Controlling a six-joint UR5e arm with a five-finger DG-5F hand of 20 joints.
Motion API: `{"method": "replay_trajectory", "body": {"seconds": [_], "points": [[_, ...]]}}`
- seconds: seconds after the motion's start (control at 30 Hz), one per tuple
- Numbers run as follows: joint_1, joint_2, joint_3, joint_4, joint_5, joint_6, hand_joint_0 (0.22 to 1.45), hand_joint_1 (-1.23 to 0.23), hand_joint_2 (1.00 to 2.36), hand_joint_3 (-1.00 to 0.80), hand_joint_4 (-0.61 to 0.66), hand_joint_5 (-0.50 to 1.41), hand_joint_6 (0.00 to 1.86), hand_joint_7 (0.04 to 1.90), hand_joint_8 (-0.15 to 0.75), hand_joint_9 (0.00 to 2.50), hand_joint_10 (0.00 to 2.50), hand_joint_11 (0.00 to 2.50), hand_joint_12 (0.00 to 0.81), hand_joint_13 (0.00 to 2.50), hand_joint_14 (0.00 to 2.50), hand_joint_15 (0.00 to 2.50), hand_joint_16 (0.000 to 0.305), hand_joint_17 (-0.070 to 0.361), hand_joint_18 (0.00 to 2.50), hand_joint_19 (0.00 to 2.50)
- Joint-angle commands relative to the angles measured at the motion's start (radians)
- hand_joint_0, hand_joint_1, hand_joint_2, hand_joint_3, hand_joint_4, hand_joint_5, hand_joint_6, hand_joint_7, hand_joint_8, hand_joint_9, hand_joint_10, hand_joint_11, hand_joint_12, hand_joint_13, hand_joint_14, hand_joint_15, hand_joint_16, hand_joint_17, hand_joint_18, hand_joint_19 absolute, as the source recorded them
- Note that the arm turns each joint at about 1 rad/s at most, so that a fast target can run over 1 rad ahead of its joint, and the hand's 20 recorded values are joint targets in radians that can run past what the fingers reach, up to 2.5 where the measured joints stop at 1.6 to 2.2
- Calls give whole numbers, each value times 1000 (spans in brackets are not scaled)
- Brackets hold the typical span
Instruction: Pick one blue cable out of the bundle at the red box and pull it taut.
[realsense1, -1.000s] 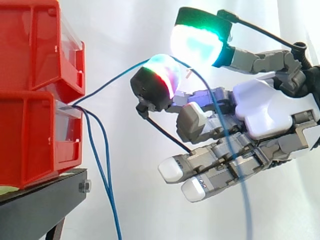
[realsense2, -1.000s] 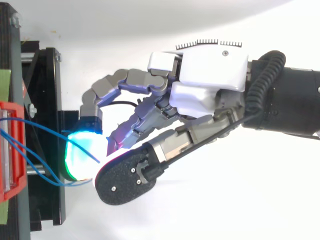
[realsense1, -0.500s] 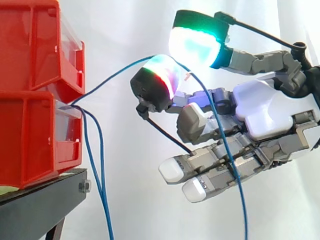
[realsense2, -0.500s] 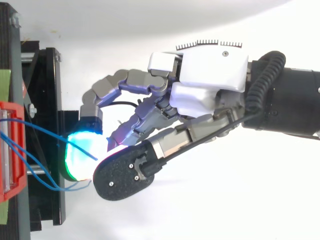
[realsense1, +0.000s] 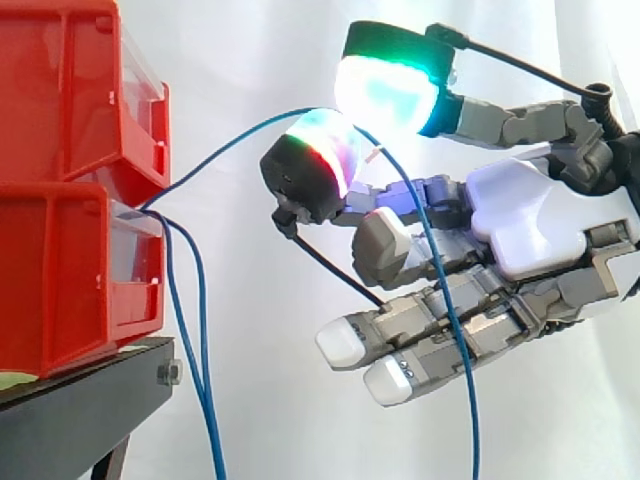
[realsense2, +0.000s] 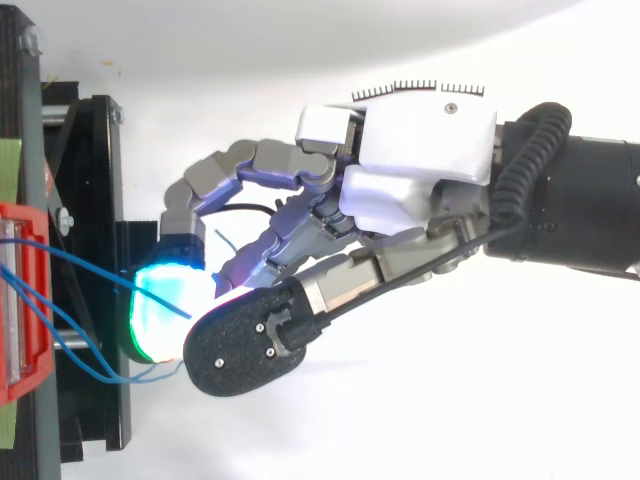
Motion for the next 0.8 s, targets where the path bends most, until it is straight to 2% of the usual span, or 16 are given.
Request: {"method": "replay_trajectory", "body": {"seconds": [0.0,0.2,0.77], "points": [[0,0,0,0,0,0,535,-520,1005,-433,-203,-178,903,940,288,845,12,1020,383,531,12,381,51,115,393,283],[0,0,0,0,0,0,519,-508,1000,-500,-190,-172,896,934,295,865,11,1020,389,553,12,379,52,117,418,278],[2,0,0,0,1,0,505,-449,1000,-500,-164,-162,881,927,300,889,11,1009,395,572,13,376,53,120,441,273]]}}
